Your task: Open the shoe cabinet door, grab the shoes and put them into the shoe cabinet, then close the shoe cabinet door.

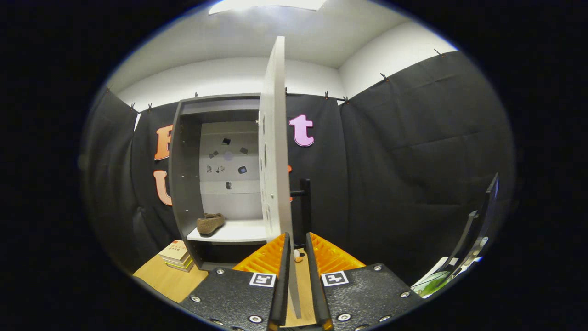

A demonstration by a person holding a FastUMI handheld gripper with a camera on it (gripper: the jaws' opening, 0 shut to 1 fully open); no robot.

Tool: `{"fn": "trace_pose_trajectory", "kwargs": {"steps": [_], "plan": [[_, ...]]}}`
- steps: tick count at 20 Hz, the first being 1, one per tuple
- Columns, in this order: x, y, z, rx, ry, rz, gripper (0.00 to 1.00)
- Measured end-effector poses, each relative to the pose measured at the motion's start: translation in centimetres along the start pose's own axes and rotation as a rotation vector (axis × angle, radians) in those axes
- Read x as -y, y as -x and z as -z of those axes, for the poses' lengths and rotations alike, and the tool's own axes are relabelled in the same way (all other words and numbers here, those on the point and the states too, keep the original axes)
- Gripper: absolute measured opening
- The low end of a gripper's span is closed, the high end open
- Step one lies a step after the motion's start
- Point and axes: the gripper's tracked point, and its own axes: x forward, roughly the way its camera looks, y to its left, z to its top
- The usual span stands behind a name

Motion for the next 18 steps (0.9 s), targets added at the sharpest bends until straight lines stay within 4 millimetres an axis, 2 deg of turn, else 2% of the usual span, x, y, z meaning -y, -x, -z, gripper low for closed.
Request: {"fn": "trace_pose_trajectory", "kwargs": {"steps": [5, 10, 12, 18], "plan": [[-4.9, 0.2, 1.6, -0.031, -0.024, -0.011, 0.36], [-10.9, -0.1, 6.4, -0.137, -0.016, -0.068, 0.49], [-12.1, -0.6, 8.1, -0.171, -0.019, -0.061, 0.53], [-16.1, -2.5, 13.9, -0.275, -0.068, -0.033, 0.53]]}}
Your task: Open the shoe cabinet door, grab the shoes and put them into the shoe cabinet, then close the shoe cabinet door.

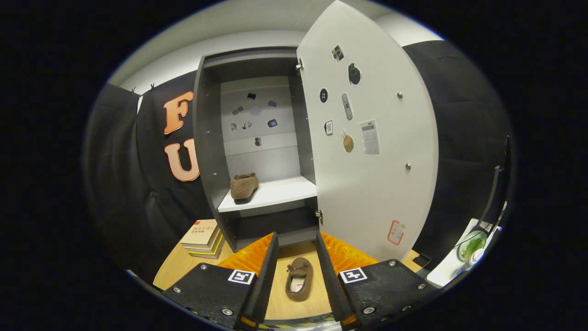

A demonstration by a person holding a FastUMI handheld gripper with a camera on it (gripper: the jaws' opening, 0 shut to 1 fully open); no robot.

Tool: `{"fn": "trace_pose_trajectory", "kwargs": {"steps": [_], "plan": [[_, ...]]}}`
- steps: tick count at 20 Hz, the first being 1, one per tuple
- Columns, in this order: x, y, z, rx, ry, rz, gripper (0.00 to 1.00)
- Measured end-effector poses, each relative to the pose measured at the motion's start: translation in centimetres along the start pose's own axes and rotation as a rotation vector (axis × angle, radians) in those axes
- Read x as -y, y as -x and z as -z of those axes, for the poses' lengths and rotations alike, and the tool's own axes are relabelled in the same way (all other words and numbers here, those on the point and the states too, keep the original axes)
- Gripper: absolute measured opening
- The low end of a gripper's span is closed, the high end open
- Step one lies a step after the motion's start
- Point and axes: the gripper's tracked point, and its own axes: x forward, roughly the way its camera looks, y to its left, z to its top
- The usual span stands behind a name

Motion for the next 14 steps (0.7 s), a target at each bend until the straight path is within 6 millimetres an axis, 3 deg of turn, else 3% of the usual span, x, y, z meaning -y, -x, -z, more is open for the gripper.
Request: {"fn": "trace_pose_trajectory", "kwargs": {"steps": [8, 14], "plan": [[-3.5, -5.6, 8.4, -0.172, 0.039, -0.043, 0.53], [-4.0, -9.6, 15.0, -0.309, 0.059, -0.072, 0.53]]}}
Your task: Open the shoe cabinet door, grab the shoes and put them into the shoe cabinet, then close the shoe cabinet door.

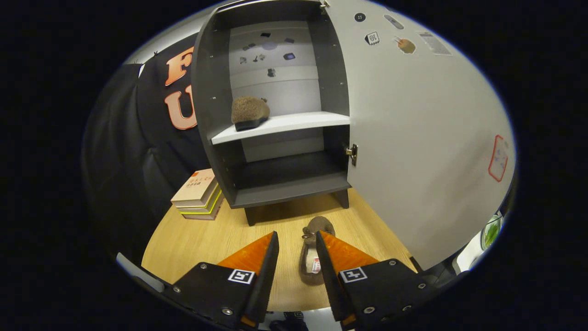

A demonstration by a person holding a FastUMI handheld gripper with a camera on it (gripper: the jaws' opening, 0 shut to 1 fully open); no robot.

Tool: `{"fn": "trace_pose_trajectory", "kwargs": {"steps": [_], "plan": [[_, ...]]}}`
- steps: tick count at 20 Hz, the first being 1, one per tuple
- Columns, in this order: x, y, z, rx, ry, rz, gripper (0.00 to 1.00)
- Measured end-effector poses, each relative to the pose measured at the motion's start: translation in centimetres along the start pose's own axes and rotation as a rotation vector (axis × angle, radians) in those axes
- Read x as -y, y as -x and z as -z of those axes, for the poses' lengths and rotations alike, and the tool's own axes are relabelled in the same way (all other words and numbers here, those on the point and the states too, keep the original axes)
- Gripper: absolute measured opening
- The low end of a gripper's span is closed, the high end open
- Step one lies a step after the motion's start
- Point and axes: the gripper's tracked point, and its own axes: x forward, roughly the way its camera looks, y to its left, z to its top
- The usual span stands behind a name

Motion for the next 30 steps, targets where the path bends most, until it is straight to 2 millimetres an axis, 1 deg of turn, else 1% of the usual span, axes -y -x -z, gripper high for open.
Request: {"fn": "trace_pose_trajectory", "kwargs": {"steps": [6, 8, 11, 14, 16, 19, 21, 22, 23, 24, 25, 27, 30], "plan": [[0.3, -5.6, 4.8, -0.105, 0.016, -0.009, 0.53], [0.8, -7.5, 7.2, -0.155, 0.042, -0.007, 0.52], [1.2, -10.1, 10.0, -0.205, 0.058, -0.005, 0.48], [1.4, -12.3, 12.2, -0.244, 0.057, -0.008, 0.45], [1.0, -13.6, 13.2, -0.263, 0.064, -0.012, 0.44], [1.1, -15.1, 13.9, -0.277, 0.105, -0.004, 0.36], [1.1, -15.5, 14.1, -0.296, 0.122, 0.024, 0.28], [1.3, -15.7, 14.0, -0.302, 0.119, 0.039, 0.25], [1.3, -15.5, 13.9, -0.305, 0.114, 0.045, 0.17], [1.2, -15.5, 13.9, -0.306, 0.105, 0.041, 0.15], [1.2, -15.3, 13.9, -0.310, 0.093, 0.039, 0.10], [1.6, -15.0, 13.5, -0.317, 0.067, 0.044, 0.08], [2.3, -14.1, 11.7, -0.299, 0.030, 0.051, 0.08]]}}
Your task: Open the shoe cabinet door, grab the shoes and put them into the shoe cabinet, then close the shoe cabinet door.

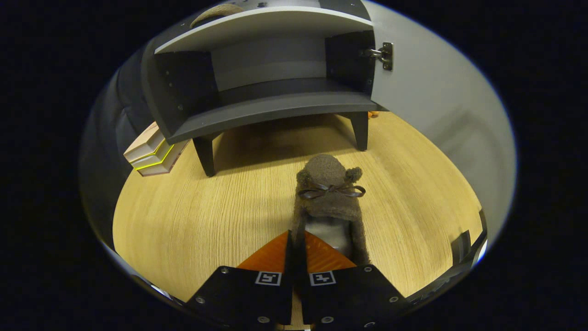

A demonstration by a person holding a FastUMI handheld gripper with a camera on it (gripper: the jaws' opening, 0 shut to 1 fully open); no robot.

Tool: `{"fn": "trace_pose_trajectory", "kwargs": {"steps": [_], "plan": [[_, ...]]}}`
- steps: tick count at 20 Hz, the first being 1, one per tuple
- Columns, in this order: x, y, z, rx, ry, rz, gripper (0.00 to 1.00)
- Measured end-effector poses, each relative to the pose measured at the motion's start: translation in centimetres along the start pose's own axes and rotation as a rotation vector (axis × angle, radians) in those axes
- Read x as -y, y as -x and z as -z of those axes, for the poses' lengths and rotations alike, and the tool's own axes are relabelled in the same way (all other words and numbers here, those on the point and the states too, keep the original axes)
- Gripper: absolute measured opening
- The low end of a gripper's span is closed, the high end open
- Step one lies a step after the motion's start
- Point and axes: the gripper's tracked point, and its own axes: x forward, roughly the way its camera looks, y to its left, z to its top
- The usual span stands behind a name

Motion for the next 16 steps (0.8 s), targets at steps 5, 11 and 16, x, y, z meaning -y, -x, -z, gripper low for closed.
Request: {"fn": "trace_pose_trajectory", "kwargs": {"steps": [5, 11, 16], "plan": [[0.1, 5.2, -4.8, 0.080, -0.004, 0.003, 0.08], [-0.6, 14.8, -13.6, 0.259, 0.037, -0.008, 0.08], [-1.1, 20.2, -17.8, 0.357, 0.072, 0.003, 0.08]]}}
